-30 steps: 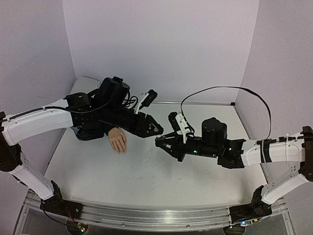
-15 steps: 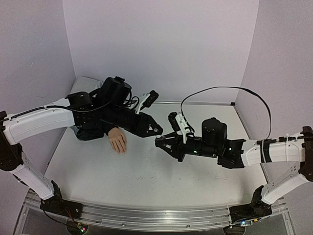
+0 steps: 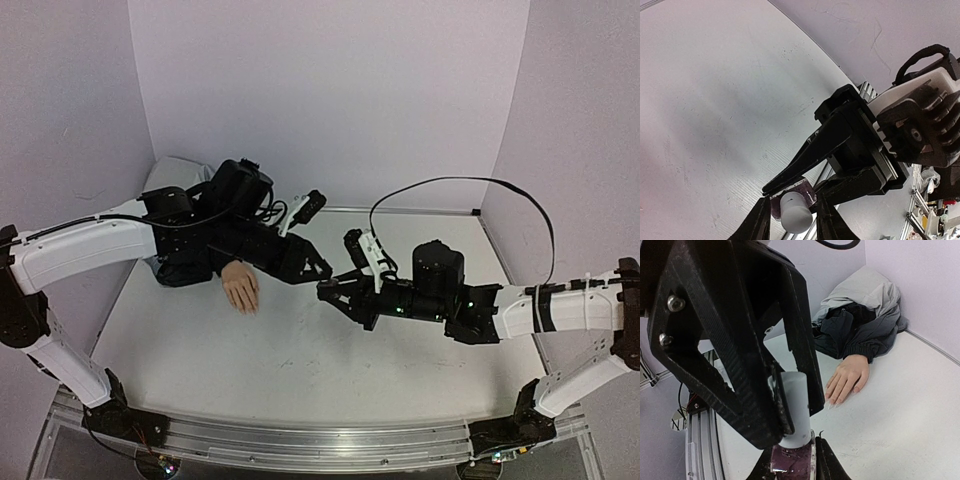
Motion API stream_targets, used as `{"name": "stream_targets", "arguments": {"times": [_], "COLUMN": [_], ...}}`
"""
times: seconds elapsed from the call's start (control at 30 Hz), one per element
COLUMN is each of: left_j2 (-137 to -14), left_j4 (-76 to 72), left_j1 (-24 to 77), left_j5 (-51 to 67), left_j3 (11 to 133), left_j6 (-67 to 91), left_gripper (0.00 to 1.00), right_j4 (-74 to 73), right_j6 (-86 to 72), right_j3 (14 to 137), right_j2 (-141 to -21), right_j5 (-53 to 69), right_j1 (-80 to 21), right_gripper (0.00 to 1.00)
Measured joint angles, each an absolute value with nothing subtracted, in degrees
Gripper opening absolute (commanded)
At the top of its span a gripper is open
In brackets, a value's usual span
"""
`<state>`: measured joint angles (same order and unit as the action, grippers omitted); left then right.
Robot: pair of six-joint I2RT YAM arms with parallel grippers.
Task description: Paint the nails
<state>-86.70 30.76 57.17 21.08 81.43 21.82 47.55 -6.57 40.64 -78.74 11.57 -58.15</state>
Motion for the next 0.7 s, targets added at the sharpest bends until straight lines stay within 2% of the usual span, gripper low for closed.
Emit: {"name": "stream_targets", "arguments": {"times": [0.37,0.5,0.7], "left_j2": [-86.67,-86.7,-86.7], "left_j4": [31.07,31.48,32.6], "left_j1": [57.17,57.17,57.17], "left_j5": [20.99,20.73,19.33], "left_j3": [81.43,81.71,82.52], "left_j6": [20.95,20.88,21.04], "left_gripper": [0.13,0.01,0.0], "right_j4": [47.53,47.53,47.46], "right_j6": [-6.55,-6.13,-5.54], "right_j3": [40.64,40.64,40.64], "right_j2": [-78.74,-78.74,-79.35], "right_j5": [11.62,11.62,11.33], "right_j1": [-58.15,-58.15,-58.15], "right_gripper": [0.0,0.0,0.0]}}
